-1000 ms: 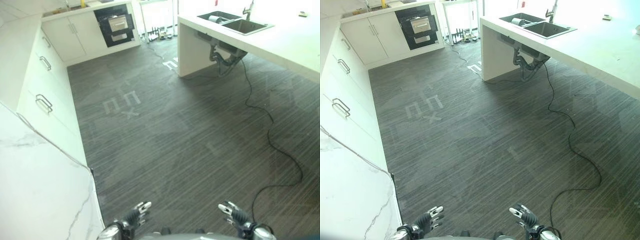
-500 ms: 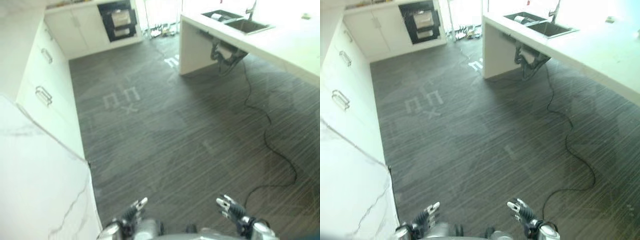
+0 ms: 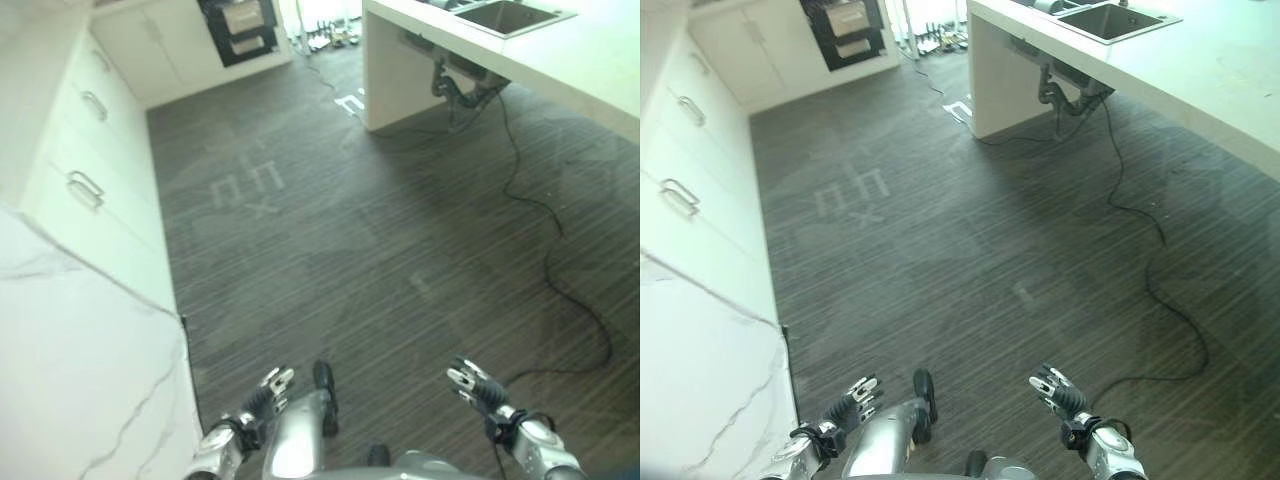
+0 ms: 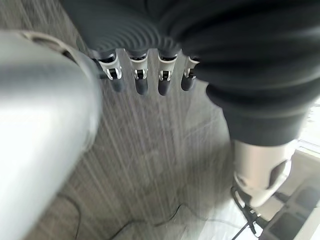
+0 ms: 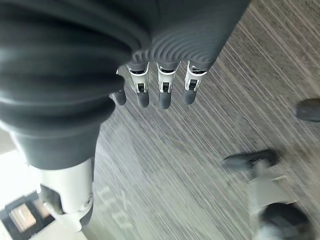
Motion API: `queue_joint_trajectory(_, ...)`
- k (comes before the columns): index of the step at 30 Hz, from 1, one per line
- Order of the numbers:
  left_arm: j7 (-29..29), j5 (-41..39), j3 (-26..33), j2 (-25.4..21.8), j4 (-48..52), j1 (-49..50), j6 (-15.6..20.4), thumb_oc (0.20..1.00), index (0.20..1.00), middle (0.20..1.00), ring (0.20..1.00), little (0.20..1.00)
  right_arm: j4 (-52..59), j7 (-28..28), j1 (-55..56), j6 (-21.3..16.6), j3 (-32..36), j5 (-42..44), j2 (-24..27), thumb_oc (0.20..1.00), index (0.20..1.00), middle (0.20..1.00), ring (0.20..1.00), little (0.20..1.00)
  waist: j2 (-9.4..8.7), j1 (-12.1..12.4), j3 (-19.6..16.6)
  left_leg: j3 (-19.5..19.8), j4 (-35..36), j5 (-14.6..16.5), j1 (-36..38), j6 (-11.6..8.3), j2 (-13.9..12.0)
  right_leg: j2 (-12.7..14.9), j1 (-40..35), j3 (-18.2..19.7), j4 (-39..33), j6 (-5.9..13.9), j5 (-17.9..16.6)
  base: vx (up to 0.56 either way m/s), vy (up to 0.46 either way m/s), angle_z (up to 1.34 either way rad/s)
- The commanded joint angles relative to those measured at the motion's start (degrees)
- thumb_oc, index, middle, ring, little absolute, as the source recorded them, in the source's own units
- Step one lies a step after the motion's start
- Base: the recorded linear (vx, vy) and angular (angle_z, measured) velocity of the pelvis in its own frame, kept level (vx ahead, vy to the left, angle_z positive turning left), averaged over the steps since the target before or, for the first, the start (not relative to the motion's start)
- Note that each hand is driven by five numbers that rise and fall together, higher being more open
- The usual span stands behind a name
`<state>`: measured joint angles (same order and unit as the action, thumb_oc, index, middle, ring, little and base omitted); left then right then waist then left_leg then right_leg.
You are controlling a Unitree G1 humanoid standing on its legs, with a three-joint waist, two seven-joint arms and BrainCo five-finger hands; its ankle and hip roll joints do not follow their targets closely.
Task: Place the dishes in the dishwasher.
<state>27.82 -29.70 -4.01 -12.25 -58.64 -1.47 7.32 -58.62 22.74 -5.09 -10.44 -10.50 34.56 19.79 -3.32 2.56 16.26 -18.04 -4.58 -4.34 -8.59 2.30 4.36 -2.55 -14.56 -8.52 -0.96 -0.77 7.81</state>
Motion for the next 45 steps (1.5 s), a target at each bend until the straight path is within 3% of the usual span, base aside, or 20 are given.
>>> queue_joint_trajectory(1, 0.5, 1.1, -4.7, -0.8, 1.7, -0.9, 3.0, 1.0, 1.0, 1.0, 1.0, 1.0, 4.9, 0.6, 3.0, -3.5, 1.2, -0.4, 0.2, 1.0, 1.0, 1.0, 1.0, 1.0, 3.0, -0.4, -4.5, 2.1, 1.4, 4.0, 3.7, -0.21, -2.2, 8.6, -0.5, -5.7, 22.9, 7.38, -0.4, 0.37, 0.36, -0.22)
queue_joint_trajectory(3, 1.0, 1.7, -6.9, -2.0, 2.2, -2.3, 3.6, 1.0, 1.0, 1.0, 1.0, 1.0, 7.0, -0.9, 3.1, -3.6, 1.0, 1.9, -0.3, 1.0, 1.0, 1.0, 1.0, 1.0, 3.59, -1.9, -4.4, 3.8, 3.5, 5.1, 6.6, 2.66, 0.1, 9.4, 6.4, -3.0, 40.0, 11.31, -8.3, 0.29, 0.331, -0.1)
queue_joint_trajectory(5, -0.1, 1.9, -8.6, -2.4, 3.6, -3.6, 3.5, 1.0, 1.0, 1.0, 1.0, 1.0, 8.7, -1.7, 3.6, -3.7, 0.8, 2.2, -0.4, 1.0, 1.0, 1.0, 1.0, 1.0, 4.58, -2.9, -3.7, 4.4, 4.1, 6.1, 8.2, 4.12, 0.7, 8.9, 11.0, -1.6, 52.0, 12.61, -13.3, 0.28, 0.314, 0.28)
queue_joint_trajectory(7, -2.4, -1.3, -9.9, -2.4, 5.0, -4.6, 2.8, 1.0, 1.0, 1.0, 1.0, 1.0, 8.8, -1.7, 3.1, -3.4, -0.4, 1.4, 0.3, 1.0, 1.0, 1.0, 1.0, 1.0, 6.54, -4.3, -2.3, 4.7, 5.0, 6.9, 10.9, 4.63, 0.1, 9.6, 18.9, -2.8, 56.9, 9.97, -10.0, 0.3, 0.218, 0.26)
queue_joint_trajectory(9, -1.3, -1.3, -9.2, -2.4, 6.3, -4.0, 2.6, 1.0, 1.0, 1.0, 1.0, 1.0, 10.0, -2.3, 3.7, -2.9, -0.3, 1.2, 0.4, 1.0, 1.0, 1.0, 1.0, 1.0, 6.95, -6.2, -0.8, 6.2, 5.8, 7.8, 14.2, 4.1, -0.1, 8.0, 24.1, -5.0, 49.4, 8.02, -4.4, 0.35, -0.112, 0.28)
queue_joint_trajectory(10, -0.4, 0.3, -9.1, -2.8, 7.7, -3.9, 1.8, 1.0, 1.0, 1.0, 1.0, 1.0, 11.3, -2.8, 4.3, -2.2, 0.2, 2.0, 0.6, 1.0, 1.0, 1.0, 1.0, 1.0, 6.4, -7.5, -0.1, 6.8, 5.7, 8.9, 15.8, 3.47, -0.3, 7.7, 25.6, -7.1, 31.3, 6.77, -6.9, 0.61, -0.336, 0.59)
queue_joint_trajectory(11, 0.5, 2.6, -10.1, -3.0, 7.9, -4.0, 2.0, 1.0, 1.0, 1.0, 1.0, 1.0, 11.4, -1.9, 4.8, -1.6, 1.2, 3.0, 1.1, 1.0, 1.0, 1.0, 1.0, 1.0, 4.82, -9.0, 0.5, 8.2, 5.6, 13.1, 19.1, 3.3, 0.7, 9.7, 28.0, -6.9, 17.3, 8.66, -12.6, 0.53, -0.298, 1.45)
queue_joint_trajectory(13, 0.3, 3.4, -11.5, -2.8, 7.5, -3.9, 2.7, 1.0, 1.0, 1.0, 1.0, 1.0, 10.9, -1.0, 5.2, -1.7, 2.3, 3.1, 1.3, 1.0, 1.0, 1.0, 1.0, 1.0, 4.82, -10.0, 0.7, 8.5, 4.9, 15.9, 21.2, 3.03, 0.6, 10.9, 30.5, -6.5, 16.1, 9.61, -14.7, 0.55, -0.202, 1.25)
queue_joint_trajectory(15, -0.5, 3.1, -12.2, -1.9, 6.9, -3.1, 2.8, 1.0, 1.0, 1.0, 1.0, 1.0, 10.7, -1.1, 5.6, -1.3, 3.3, 2.9, 1.4, 1.0, 1.0, 1.0, 1.0, 1.0, 4.66, -10.7, -0.1, 9.4, 2.9, 17.1, 22.0, 1.95, 0.5, 9.4, 27.9, -5.3, 13.8, 8.39, -12.3, 0.69, -0.312, -0.31)
queue_joint_trajectory(16, 0.2, 2.6, -12.5, -1.2, 7.0, -2.7, 2.6, 1.0, 1.0, 1.0, 1.0, 1.0, 10.0, -1.3, 5.1, -2.1, 2.9, 3.3, 1.7, 1.0, 1.0, 1.0, 1.0, 1.0, 5.04, -11.1, -1.2, 9.2, -3.4, 16.6, 21.0, 0.38, -0.7, 7.3, 25.1, -3.6, 15.0, 5.43, -7.4, 0.67, -0.355, -0.42)
queue_joint_trajectory(20, -0.1, 2.2, -12.2, -0.3, 7.1, -2.8, 2.1, 1.0, 1.0, 1.0, 1.0, 1.0, 10.5, -2.2, 4.9, -1.3, 2.4, 2.9, 2.7, 1.0, 1.0, 1.0, 1.0, 1.0, 5.21, -10.4, -2.9, 9.6, -20.2, 6.9, 16.9, -4.8, -2.5, 5.1, 19.7, -4.4, 12.3, 1.59, -3.9, 0.42, -0.287, -0.19)
queue_joint_trajectory(21, 0.9, 2.0, -11.5, 0.0, 7.6, -2.9, 1.8, 1.0, 1.0, 1.0, 1.0, 1.0, 10.9, -1.9, 5.0, -1.4, 2.4, 2.0, 3.7, 1.0, 1.0, 1.0, 1.0, 1.0, 4.57, -9.6, -3.1, 9.5, -32.0, 3.9, 12.4, -6.34, -3.5, 5.3, 17.4, -4.9, 11.6, -0.02, -2.5, 0.4, -0.281, -0.13)
queue_joint_trajectory(23, 1.6, 3.2, -10.8, 0.0, 8.3, -2.8, 0.8, 1.0, 1.0, 1.0, 1.0, 1.0, 10.8, -2.3, 5.0, -1.1, 2.9, 3.1, 4.7, 1.0, 1.0, 1.0, 1.0, 1.0, 3.42, -8.0, -2.7, 7.7, -44.8, 3.5, 3.7, -6.4, -5.8, 5.6, 13.4, -6.4, 10.5, -1.87, -0.5, 0.39, -0.251, 0.02)
queue_joint_trajectory(27, 2.8, 4.2, -10.7, -0.4, 7.8, -2.4, 0.9, 1.0, 1.0, 1.0, 1.0, 1.0, 8.7, -1.9, 3.5, -1.8, 2.8, 2.9, 4.3, 1.0, 1.0, 1.0, 1.0, 1.0, 3.22, -6.0, -1.4, 4.7, -26.5, 6.1, -0.2, -4.01, -8.4, 5.0, 8.8, -4.3, 9.7, -0.77, 1.8, 0.43, 0.074, -0.27)
queue_joint_trajectory(29, 3.4, 4.5, -10.8, -0.6, 7.3, -1.8, 1.6, 1.0, 1.0, 1.0, 1.0, 1.0, 7.6, -2.4, 3.3, -2.1, 2.1, 3.5, 3.9, 1.0, 1.0, 1.0, 1.0, 1.0, 4.21, -4.4, -1.0, 9.9, -10.3, 3.0, 0.1, -5.71, -8.0, 4.3, 6.4, -2.0, 9.5, 0.85, 3.0, 0.52, 0.325, -0.84)
queue_joint_trajectory(31, 4.7, 5.3, -10.7, -0.5, 7.0, -0.4, 3.1, 1.0, 1.0, 1.0, 1.0, 1.0, 6.5, -1.6, 3.7, -3.2, 1.8, 3.3, 3.9, 1.0, 1.0, 1.0, 1.0, 1.0, 4.65, -2.5, -1.0, 13.8, -3.5, -0.5, -2.4, -7.35, -8.5, 4.3, 3.5, 0.2, 7.4, 2.03, 3.4, 0.49, 0.319, -0.92)
queue_joint_trajectory(35, 5.9, 2.9, -10.1, -0.9, 6.5, 0.8, 3.2, 1.0, 1.0, 1.0, 1.0, 1.0, 5.1, -3.0, 3.8, -3.0, 2.2, 2.8, 3.2, 1.0, 1.0, 1.0, 1.0, 1.0, 5.16, -2.0, -2.9, 11.8, -0.1, 1.1, -0.1, -5.16, -7.4, 7.1, 1.6, -0.4, 9.6, 4.37, 4.9, 0.45, 0.479, -0.65)
queue_joint_trajectory(40, 6.1, 4.5, -13.6, -2.2, 3.1, -2.7, 4.4, 1.0, 1.0, 1.0, 1.0, 1.0, 2.9, -2.3, 4.4, -5.5, 2.4, 2.7, 0.1, 1.0, 1.0, 1.0, 1.0, 1.0, 6.33, -3.7, -2.9, 11.9, 5.4, 3.1, 7.9, 0.85, -2.6, 9.7, 10.3, -1.6, 35.9, 7.62, -4.8, 0.27, 0.4, 0.06)
queue_joint_trajectory(42, 5.1, 4.0, -13.9, -2.8, 2.9, -3.6, 4.0, 1.0, 1.0, 1.0, 1.0, 1.0, 3.2, -1.6, 4.3, -5.7, 1.6, 3.6, 0.1, 1.0, 1.0, 1.0, 1.0, 1.0, 7.36, -4.1, -1.9, 11.1, 6.3, 4.2, 10.6, 2.0, -2.3, 11.4, 15.4, -2.9, 46.2, 7.21, -6.8, 0.18, 0.35, 0.08)
queue_joint_trajectory(45, 5.2, 2.2, -13.9, -2.7, 2.7, -4.1, 4.4, 1.0, 1.0, 1.0, 1.0, 1.0, 3.2, -1.9, 3.6, -7.4, 0.5, 0.7, 0.0, 1.0, 1.0, 1.0, 1.0, 1.0, 7.53, -5.4, -0.1, 10.3, 7.3, 5.4, 14.2, 1.99, -2.0, 8.9, 19.2, -5.0, 41.3, 6.55, -4.0, 0.21, 0.108, -0.53)
